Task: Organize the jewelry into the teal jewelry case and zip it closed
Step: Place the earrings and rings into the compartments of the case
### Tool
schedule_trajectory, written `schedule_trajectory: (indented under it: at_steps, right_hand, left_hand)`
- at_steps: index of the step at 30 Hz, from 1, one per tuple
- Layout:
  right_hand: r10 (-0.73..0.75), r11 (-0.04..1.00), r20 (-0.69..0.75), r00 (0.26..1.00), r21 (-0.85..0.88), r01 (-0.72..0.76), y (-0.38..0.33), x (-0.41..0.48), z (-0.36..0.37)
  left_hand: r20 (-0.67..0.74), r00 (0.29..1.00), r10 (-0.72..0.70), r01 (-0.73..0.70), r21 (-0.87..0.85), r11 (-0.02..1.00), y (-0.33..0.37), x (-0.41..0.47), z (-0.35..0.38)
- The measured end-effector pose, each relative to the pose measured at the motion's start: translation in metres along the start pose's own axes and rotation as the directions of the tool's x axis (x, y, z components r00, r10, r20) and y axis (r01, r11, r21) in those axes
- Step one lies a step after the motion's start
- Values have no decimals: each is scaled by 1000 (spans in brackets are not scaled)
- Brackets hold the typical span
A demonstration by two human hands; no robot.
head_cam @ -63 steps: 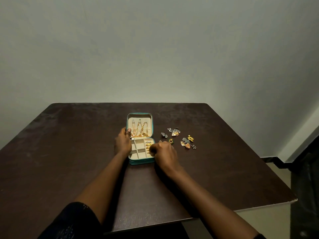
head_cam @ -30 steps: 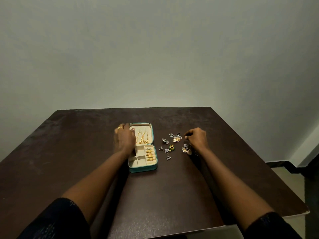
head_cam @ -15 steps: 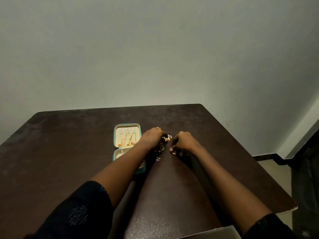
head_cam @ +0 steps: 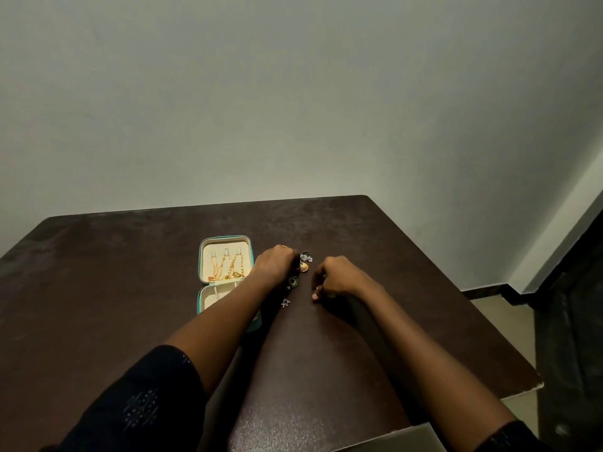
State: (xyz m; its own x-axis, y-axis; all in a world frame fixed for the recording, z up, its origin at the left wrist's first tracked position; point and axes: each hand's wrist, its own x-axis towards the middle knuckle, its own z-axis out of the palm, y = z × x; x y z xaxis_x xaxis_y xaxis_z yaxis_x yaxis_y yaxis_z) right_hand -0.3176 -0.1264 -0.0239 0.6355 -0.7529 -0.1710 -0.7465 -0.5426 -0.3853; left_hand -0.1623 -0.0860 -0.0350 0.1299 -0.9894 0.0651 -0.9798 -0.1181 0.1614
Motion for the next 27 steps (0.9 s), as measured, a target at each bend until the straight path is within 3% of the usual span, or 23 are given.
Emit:
schedule_trajectory:
  at_steps: [6,10,19,23,27]
  right_hand:
    - [-20,1000,-58,998,-11,19,-1,3,11]
    - [-40,999,-151,988,18,43,-2,3,10]
    - [-60,993,-200,978,84,79,-3,0,8]
    - [-5,977,-346,938,196,78,-8,-1,8]
    - [112,894,-412,904,439,90,-13,-4,10]
  left_hand:
    - [-75,995,-73,57,-195,979,-1,-5,-3]
    - [-126,973,-196,120,-447,886,-4,-7,-8]
    - [-32,910,-413,170,-880,443,-16,-14,-19]
    - [60,932,-357,124,-979,160,-11,-23,-26]
    - [80,950,-302,96,-995,38,-8,-35,-27]
